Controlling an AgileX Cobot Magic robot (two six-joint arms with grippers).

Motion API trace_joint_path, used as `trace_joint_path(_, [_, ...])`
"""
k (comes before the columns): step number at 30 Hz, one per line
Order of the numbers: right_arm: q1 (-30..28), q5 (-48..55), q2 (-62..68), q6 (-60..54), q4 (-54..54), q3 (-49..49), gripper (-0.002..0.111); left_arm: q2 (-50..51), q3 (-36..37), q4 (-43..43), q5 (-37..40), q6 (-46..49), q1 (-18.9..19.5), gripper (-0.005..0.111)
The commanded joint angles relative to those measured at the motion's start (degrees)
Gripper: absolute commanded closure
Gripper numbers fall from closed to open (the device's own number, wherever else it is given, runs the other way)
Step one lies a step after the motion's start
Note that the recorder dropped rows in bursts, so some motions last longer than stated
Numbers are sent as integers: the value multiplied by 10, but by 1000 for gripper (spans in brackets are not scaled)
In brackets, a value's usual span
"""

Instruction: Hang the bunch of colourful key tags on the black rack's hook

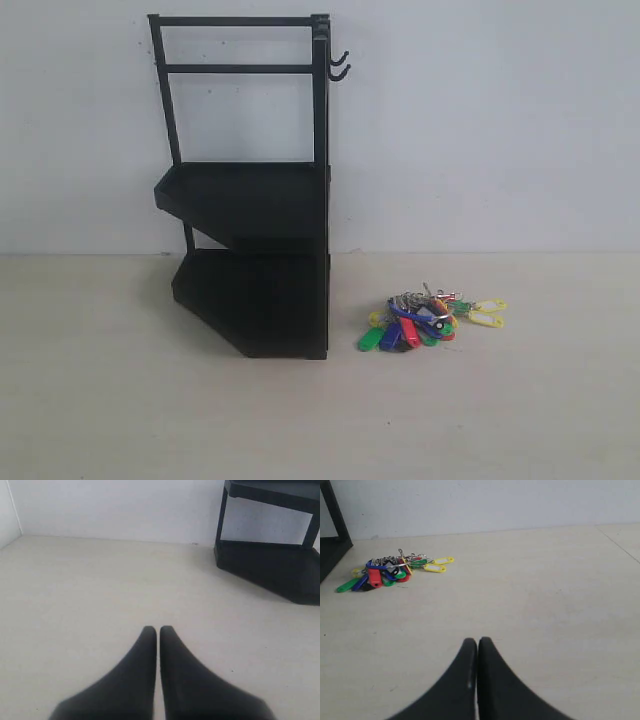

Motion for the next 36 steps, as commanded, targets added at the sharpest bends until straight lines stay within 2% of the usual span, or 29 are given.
trace_joint_path(1, [-4, -8, -3, -2, -2, 0, 108, 2, -1, -4, -4, 0, 2, 102])
trace_joint_path(36, [-4, -22, -3, -2, -1, 0, 108, 2, -1, -4, -4, 0, 2, 102])
